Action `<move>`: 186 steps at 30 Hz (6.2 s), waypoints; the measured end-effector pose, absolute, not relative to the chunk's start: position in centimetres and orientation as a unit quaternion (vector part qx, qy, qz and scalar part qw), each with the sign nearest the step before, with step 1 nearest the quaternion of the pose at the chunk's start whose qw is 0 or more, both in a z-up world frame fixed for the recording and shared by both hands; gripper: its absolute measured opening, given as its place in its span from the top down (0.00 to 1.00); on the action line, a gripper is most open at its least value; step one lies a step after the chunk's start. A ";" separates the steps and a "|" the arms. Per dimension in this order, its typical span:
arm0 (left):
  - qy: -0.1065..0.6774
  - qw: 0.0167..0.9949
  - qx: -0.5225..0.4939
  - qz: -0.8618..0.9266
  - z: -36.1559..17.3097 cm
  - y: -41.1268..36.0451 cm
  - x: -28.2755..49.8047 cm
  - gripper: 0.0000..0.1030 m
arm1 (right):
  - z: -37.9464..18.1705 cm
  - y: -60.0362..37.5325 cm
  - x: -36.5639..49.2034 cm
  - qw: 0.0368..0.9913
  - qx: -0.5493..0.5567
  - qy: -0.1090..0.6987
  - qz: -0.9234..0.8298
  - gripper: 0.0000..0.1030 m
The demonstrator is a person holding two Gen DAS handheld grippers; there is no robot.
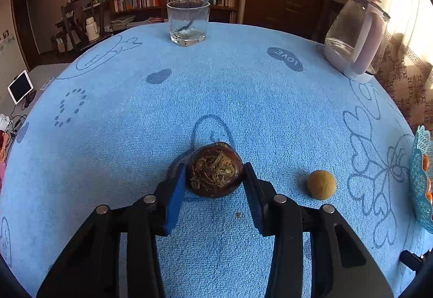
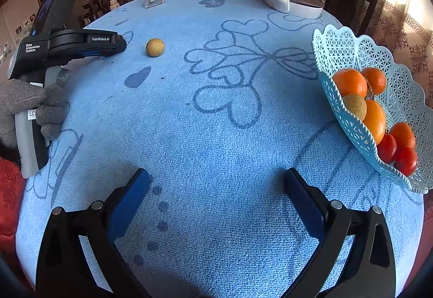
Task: Organize fruits
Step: 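Grasp the dark brown fruit on the cloth with the left tool, then grasp the small tan fruit with the right tool while the left tool holds the brown fruit, then drop the tan fruit into the basket and open the right tool, then carry the dark brown fruit toward the basket with the left tool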
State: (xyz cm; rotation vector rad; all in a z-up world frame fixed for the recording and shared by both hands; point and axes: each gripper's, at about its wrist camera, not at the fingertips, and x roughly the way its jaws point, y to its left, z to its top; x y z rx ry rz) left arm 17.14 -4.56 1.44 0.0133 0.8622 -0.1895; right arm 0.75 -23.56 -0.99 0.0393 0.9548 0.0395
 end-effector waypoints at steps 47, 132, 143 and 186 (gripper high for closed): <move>0.377 0.922 -0.057 -0.060 4.7 0.2 15.0 0.59 | 0.8 -16.3 14.1 0.911 -0.015 0.409 0.059 0.75; 0.371 0.909 0.073 -0.176 3.2 -11.9 6.8 0.59 | 4.5 -40.3 -5.3 0.929 0.150 0.222 -0.256 0.37; 0.356 0.902 0.111 -0.216 4.5 -17.7 4.6 0.59 | 4.7 -39.9 -5.4 0.937 0.155 0.214 -0.228 0.29; 0.391 0.878 0.075 -0.264 3.9 -20.6 5.8 0.43 | 4.4 -41.7 -6.4 0.927 0.206 0.197 -0.245 0.28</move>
